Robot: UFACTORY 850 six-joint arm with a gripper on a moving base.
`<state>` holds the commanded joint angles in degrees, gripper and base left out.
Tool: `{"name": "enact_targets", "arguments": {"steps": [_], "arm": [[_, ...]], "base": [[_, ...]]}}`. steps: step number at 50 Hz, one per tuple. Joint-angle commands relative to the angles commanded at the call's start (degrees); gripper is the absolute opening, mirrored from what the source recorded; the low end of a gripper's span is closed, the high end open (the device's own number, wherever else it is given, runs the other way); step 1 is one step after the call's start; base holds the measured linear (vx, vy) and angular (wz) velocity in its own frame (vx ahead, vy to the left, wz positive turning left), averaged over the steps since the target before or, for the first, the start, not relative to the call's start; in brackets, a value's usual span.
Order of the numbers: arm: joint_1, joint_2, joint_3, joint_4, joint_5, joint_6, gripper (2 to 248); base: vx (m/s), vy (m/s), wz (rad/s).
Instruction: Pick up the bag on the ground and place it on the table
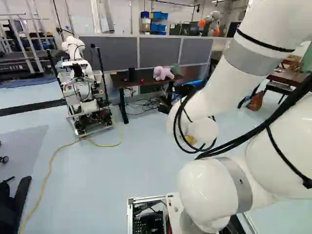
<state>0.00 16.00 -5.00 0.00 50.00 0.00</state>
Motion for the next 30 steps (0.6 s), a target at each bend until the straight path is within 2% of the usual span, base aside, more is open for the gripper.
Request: {"name": "enact_targets", "arguments": {"steps": [30], "arm": [[0.00, 0.00, 0.00, 0.00, 0.00, 0.00, 247]], "base": [[0.000, 0.000, 0.000]]}}
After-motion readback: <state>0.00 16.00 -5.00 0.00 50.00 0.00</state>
